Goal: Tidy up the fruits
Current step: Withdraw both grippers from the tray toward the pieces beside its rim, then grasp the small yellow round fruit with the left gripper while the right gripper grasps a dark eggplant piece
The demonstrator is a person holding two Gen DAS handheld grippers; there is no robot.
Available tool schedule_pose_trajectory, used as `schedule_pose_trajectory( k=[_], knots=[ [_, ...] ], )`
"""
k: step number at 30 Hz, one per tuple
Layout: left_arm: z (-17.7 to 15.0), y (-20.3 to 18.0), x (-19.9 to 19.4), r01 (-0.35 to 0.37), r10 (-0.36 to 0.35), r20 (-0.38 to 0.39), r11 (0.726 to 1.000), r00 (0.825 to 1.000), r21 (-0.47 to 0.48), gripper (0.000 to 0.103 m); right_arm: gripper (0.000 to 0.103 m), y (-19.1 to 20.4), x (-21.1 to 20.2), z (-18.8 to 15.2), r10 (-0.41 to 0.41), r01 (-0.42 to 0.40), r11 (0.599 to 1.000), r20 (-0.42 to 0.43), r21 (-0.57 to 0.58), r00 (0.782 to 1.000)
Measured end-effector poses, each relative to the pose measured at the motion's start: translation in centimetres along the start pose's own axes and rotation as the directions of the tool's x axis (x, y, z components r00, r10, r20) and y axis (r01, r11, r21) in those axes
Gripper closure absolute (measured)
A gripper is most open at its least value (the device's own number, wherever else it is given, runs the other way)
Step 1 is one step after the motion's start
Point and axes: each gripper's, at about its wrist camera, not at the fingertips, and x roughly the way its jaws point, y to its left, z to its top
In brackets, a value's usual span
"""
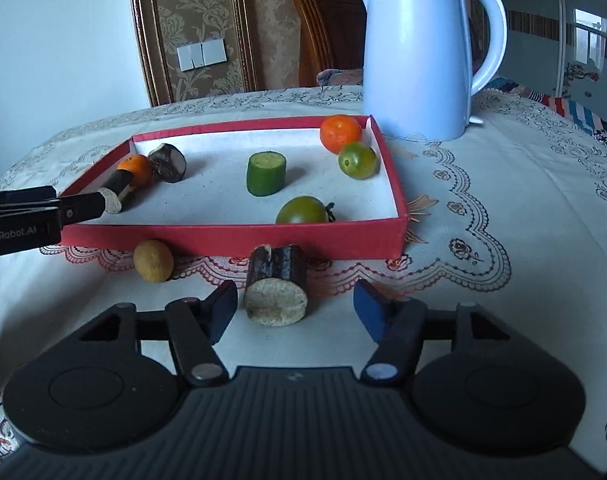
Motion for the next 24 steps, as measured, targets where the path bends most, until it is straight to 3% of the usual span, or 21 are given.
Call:
schedule_pose_trajectory(
  k=[3,9,16,24],
  knots=[
    [-0.2,-0.3,-0.3,0.011,-0.011,0.004,1.0,1.0,0.015,0.029,0.05,-0.2,0.0,-0.1,0.004,-0.004,1.0,0.006,0.014,1.0],
    [-0.8,-1.4,-0.9,0.031,-0.031,0.002,0.997,1.0,0.071,0.029,0.052,-0.5,-0.1,-0.1,0.006,-0.006,1.0,0.014,0.026,1.0],
    [-1.2,-2.5,-1.1,0.119,-0.116,-0.058,0.991,0.992,0.057,0.029,0.055,-0.9,-0.7,-0.2,-0.025,0.022,0.998,0.053,0.056,0.998],
    [-1.3,-3.9,-0.6,0.101,-0.096,-0.076,0.993,0.992,0.066,0.023,0.054,-1.0,-0.4,-0.1,-0.019,0.017,0.998,0.033,0.059,0.999]
  ],
)
